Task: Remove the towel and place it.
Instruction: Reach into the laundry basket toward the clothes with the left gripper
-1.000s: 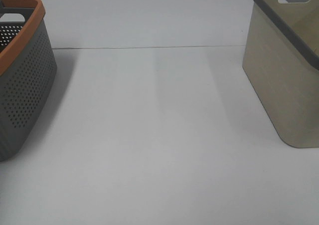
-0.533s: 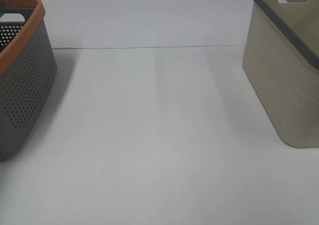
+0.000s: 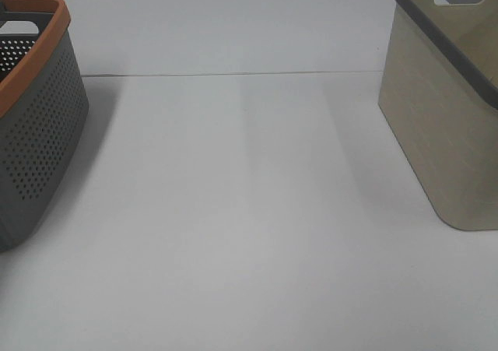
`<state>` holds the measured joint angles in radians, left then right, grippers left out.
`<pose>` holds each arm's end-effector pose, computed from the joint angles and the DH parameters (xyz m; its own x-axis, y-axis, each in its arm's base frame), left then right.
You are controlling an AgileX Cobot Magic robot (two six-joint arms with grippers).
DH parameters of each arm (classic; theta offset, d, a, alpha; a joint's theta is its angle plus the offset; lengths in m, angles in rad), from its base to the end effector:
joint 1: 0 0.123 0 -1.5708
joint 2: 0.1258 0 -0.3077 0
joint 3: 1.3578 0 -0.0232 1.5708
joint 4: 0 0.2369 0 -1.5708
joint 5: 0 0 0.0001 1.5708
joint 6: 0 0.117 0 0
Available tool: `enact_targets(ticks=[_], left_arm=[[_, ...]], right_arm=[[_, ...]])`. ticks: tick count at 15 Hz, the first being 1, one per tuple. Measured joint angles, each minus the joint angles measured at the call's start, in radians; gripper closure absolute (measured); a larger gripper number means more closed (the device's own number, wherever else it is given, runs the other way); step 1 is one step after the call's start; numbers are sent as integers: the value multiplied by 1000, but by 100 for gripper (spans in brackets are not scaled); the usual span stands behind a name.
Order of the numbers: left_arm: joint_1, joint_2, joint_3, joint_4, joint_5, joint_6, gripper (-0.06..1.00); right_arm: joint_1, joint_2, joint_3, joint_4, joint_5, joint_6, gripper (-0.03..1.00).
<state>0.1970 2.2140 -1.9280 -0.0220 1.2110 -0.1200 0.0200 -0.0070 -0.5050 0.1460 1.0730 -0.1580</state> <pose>0.4608 0.0895 0.2046 -0.9356 -0.3166 -0.1565 -0.3142 0.9485 -0.0406 -0.0198 0.0146 0.2597 -0.4387 -0.0959 -0.8935 -0.1730 0.9847 -0.0207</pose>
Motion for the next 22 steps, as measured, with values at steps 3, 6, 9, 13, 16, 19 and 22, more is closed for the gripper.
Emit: enact_targets(ticks=[3, 6, 9, 13, 16, 19, 22], left_arm=[[0, 0, -33, 0, 2, 33, 90], [0, -1, -46, 0, 3, 44, 91], [0, -2, -46, 0, 3, 45, 91], [0, -2, -46, 0, 3, 49, 78], [0, -2, -46, -1, 3, 99, 56], [0, -15, -46, -9, 4, 133, 52], [0, -31, -47, -15, 4, 154, 52]], right_arm=[[0, 0, 0, 0, 0, 0, 23], [0, 0, 0, 0, 0, 0, 23], [0, 0, 0, 0, 0, 0, 23], [0, 0, 0, 0, 0, 0, 23], [0, 0, 0, 0, 0, 0, 23], [0, 0, 0, 0, 0, 0, 23], [0, 0, 0, 0, 0, 0, 23]])
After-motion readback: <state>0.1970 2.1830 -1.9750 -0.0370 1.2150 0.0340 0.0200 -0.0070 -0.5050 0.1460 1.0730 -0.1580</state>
